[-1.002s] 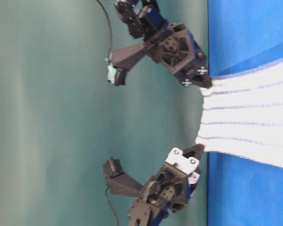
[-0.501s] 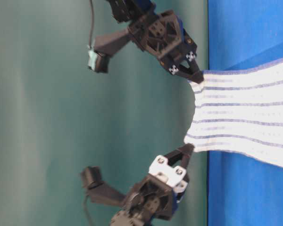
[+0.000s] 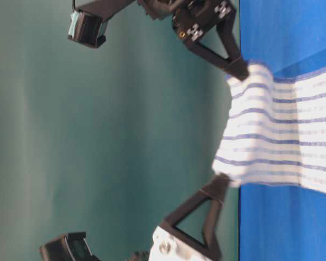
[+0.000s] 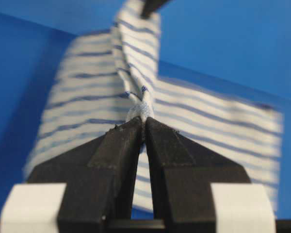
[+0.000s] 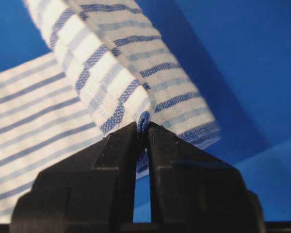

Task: Fold the blue towel.
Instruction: 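Lift the top end and fold it down onto the bottom half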

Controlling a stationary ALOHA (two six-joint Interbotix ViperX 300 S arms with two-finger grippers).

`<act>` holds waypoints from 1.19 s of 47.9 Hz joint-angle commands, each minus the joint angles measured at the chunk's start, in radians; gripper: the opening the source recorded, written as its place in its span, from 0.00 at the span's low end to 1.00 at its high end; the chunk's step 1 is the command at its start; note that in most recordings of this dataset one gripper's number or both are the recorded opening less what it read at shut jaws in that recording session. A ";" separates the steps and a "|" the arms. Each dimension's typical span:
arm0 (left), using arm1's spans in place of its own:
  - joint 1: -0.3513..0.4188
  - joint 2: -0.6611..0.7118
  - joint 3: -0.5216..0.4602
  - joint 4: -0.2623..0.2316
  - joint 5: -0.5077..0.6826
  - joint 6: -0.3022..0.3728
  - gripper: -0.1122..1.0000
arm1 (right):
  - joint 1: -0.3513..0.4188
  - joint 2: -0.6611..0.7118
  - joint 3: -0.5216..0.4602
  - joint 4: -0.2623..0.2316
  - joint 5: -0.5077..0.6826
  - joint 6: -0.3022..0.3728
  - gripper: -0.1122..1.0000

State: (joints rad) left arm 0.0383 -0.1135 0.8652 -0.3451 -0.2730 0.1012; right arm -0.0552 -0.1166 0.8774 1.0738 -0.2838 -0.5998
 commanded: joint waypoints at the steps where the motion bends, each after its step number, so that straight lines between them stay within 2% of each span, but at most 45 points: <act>1: -0.055 -0.020 -0.005 -0.002 -0.015 -0.034 0.13 | 0.064 -0.021 -0.006 0.034 -0.038 0.000 0.16; 12: -0.160 0.031 0.006 -0.002 -0.066 -0.075 0.13 | 0.186 -0.005 -0.009 0.112 -0.109 0.000 0.16; 19: -0.183 0.072 0.000 -0.003 -0.081 -0.087 0.13 | 0.232 0.031 -0.026 0.141 -0.120 0.000 0.16; 38: -0.207 0.129 0.018 -0.002 -0.081 -0.097 0.13 | 0.281 0.130 -0.069 0.190 -0.118 0.000 0.16; 57: -0.207 0.175 0.017 -0.003 -0.115 -0.097 0.13 | 0.288 0.137 -0.072 0.198 -0.115 -0.002 0.17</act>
State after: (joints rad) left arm -0.1687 0.0721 0.8912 -0.3467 -0.3774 0.0046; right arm 0.2301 0.0322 0.8222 1.2717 -0.3958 -0.5998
